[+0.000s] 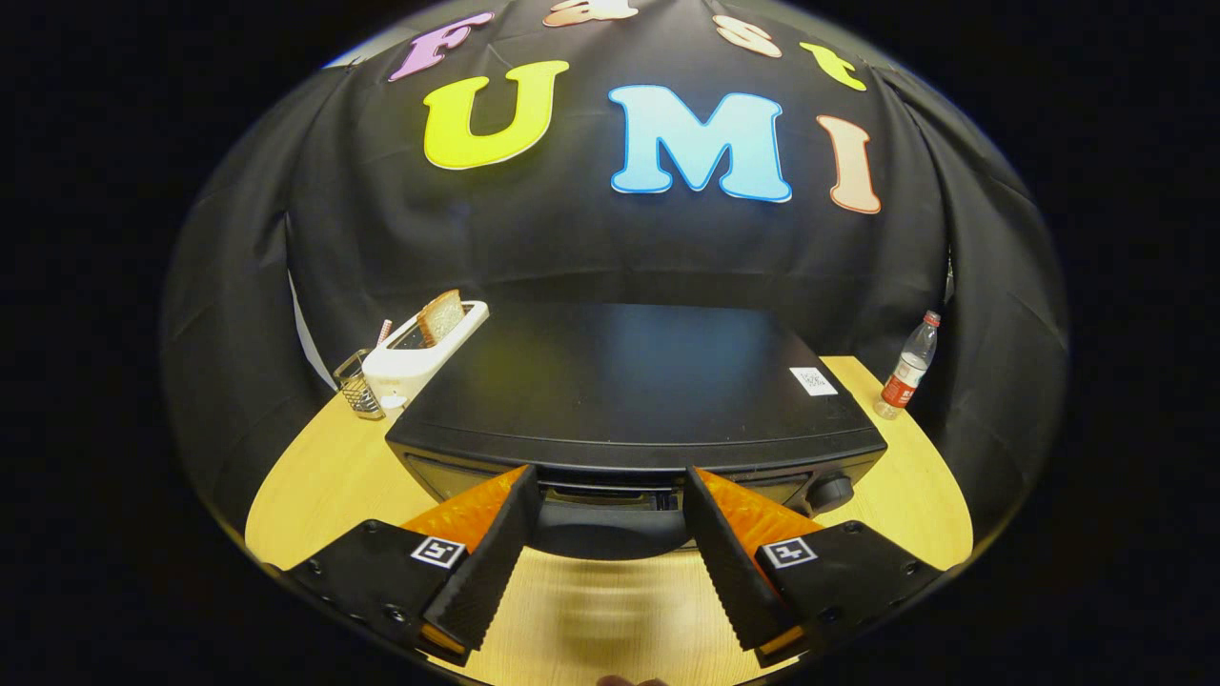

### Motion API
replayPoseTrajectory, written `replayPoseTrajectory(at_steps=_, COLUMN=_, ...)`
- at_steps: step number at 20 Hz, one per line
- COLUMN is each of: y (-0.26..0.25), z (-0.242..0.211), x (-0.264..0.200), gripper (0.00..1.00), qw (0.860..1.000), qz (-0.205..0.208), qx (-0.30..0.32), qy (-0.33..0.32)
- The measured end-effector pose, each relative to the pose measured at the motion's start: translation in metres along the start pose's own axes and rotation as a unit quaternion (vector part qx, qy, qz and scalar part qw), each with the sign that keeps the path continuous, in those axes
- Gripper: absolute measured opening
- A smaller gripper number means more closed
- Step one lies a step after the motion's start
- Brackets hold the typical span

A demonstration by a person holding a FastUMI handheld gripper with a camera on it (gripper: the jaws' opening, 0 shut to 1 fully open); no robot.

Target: Open the toaster oven, put the food inside, and close the toaster oven door.

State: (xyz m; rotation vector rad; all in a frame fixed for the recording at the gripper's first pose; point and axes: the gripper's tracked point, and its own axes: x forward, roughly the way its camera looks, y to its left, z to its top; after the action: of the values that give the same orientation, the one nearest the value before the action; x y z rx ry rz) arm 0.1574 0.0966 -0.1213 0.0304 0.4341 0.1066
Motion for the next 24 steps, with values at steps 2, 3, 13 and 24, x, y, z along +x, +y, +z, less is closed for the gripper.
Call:
replayPoseTrajectory(at_steps=2, y=0.001, z=-0.005, x=-0.006, gripper=0.97, qw=1.000, qz=0.003, qx=0.002, qy=-0.001)
replayPoseTrajectory(at_steps=3, y=0.001, z=-0.008, x=-0.009, gripper=0.97, qw=1.000, qz=0.004, qx=0.003, qy=0.000)
replayPoseTrajectory(at_steps=13, y=0.002, z=-0.039, x=-0.031, gripper=0.97, qw=0.999, qz=0.007, qx=0.004, qy=0.032)
replayPoseTrajectory(at_steps=24, y=0.007, z=-0.083, x=-0.052, gripper=0.97, qw=0.996, qz=0.011, qx=-0.029, qy=0.079)
